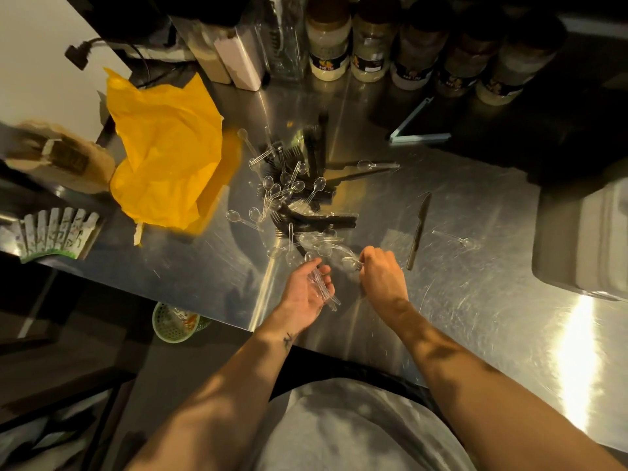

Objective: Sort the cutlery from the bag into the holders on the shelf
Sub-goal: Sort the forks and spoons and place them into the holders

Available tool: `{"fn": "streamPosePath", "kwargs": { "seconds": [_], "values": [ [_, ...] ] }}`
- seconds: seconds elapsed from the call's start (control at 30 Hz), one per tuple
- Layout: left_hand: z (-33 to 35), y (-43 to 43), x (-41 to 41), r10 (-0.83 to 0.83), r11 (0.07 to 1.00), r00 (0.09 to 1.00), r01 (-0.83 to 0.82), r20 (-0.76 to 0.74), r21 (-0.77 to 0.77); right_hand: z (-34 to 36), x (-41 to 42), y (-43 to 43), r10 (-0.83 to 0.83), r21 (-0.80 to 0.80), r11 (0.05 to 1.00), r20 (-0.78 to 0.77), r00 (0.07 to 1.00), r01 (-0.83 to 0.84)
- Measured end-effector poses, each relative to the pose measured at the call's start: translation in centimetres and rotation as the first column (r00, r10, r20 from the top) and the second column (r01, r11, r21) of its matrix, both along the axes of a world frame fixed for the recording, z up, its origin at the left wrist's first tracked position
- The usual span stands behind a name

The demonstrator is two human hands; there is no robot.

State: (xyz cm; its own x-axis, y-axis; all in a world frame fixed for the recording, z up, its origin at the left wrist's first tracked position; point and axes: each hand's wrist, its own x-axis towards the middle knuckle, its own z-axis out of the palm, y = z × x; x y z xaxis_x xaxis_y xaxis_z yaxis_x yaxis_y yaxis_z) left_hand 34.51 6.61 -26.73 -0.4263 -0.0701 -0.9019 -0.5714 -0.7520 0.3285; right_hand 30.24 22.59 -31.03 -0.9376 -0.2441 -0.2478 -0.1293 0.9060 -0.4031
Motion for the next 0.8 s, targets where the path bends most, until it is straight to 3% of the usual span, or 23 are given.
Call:
{"fn": "streamPosePath", "kwargs": {
  "seconds": [0.1, 0.23, 0.4, 0.5, 0.6, 0.8],
  "values": [
    [0.3, 0.9, -0.3, 0.014, 1.000, 1.000, -0.014, -0.025, 0.015, 0.1, 0.6, 1.0, -0.115, -0.166, 0.977, 0.103, 0.988, 0.131],
    [0.5, 2.1, -0.9, -0.008, 0.999, 0.996, 0.012, -0.089, 0.046, 2.0, 1.7, 1.7, -0.288, -0.511, 0.757, 0.298, 0.910, 0.407],
    [1.5, 4.2, -2.2, -0.136, 0.990, 0.985, 0.140, -0.110, 0.027, 4.5, 2.8, 2.2, -0.299, -0.605, 0.656, 0.339, 0.892, 0.450],
    [1.6, 5.3, -3.0, -0.111, 0.991, 0.985, 0.119, -0.131, 0.056, 4.8, 3.4, 2.2, -0.280, -0.576, 0.709, 0.299, 0.912, 0.407],
    [0.7, 6.2, -3.3, -0.199, 0.980, 0.970, 0.200, -0.138, -0.009, 4.9, 3.7, 2.4, -0.269, -0.542, 0.764, 0.228, 0.936, 0.351],
    [-0.4, 7.1, -4.4, -0.198, 0.980, 0.969, 0.191, -0.149, -0.057, 4.4, 3.1, 3.6, -0.239, -0.535, 0.794, 0.159, 0.958, 0.287]
  ]
}}
